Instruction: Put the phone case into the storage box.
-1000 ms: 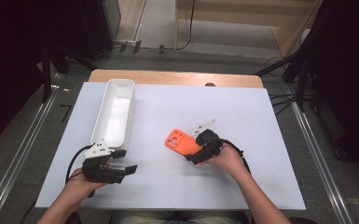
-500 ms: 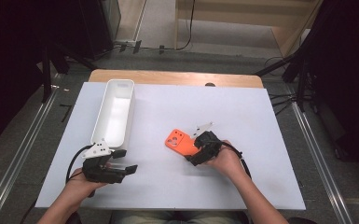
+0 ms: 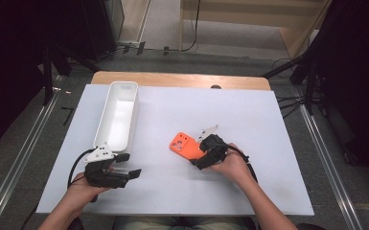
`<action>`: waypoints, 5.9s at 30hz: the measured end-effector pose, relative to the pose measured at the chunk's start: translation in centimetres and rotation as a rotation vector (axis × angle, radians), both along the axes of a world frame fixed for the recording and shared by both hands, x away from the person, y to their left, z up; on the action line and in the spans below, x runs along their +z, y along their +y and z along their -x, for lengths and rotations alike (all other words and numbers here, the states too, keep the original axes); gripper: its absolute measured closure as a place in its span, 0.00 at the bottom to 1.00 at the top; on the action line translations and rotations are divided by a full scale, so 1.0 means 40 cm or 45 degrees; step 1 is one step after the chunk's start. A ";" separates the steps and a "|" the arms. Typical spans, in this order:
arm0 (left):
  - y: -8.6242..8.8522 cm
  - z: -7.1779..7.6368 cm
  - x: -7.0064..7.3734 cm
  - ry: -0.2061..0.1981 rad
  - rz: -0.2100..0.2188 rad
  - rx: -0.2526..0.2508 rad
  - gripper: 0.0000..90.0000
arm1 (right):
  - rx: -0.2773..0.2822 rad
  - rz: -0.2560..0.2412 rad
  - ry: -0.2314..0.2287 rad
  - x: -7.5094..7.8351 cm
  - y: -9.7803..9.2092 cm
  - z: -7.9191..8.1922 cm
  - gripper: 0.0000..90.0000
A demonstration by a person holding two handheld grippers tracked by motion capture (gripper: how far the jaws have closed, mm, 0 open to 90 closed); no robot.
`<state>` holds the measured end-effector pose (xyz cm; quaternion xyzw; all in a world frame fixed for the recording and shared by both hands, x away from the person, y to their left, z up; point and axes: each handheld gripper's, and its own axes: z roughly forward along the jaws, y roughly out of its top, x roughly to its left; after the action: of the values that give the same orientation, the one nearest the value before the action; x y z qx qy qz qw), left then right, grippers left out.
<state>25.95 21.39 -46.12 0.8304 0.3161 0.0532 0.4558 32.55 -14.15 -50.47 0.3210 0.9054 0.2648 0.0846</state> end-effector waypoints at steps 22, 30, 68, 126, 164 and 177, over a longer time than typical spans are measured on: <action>0.003 0.000 0.002 0.004 0.002 -0.008 0.27 | -0.014 -0.219 0.099 0.031 -0.028 -0.023 0.17; -0.001 0.000 0.001 0.007 0.017 -0.011 0.27 | -0.022 -0.279 0.092 0.053 -0.042 -0.020 0.17; -0.105 -0.028 0.097 0.214 0.044 -0.048 0.26 | -0.183 -0.572 0.146 0.103 -0.089 0.017 0.17; -0.285 -0.218 0.116 0.284 0.044 0.128 0.27 | -0.562 -0.812 0.052 0.022 -0.044 0.108 0.17; -0.370 -0.293 0.112 0.296 0.078 0.303 0.31 | -0.677 -0.920 -0.031 0.018 0.008 0.096 0.17; -0.391 -0.298 0.111 0.290 0.128 0.386 0.43 | -0.711 -0.975 -0.043 0.018 0.018 0.096 0.17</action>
<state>37.86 5.73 -41.69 0.7502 0.4893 0.0109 0.4446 28.71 -13.42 -49.76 0.5559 0.6201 0.5519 0.0429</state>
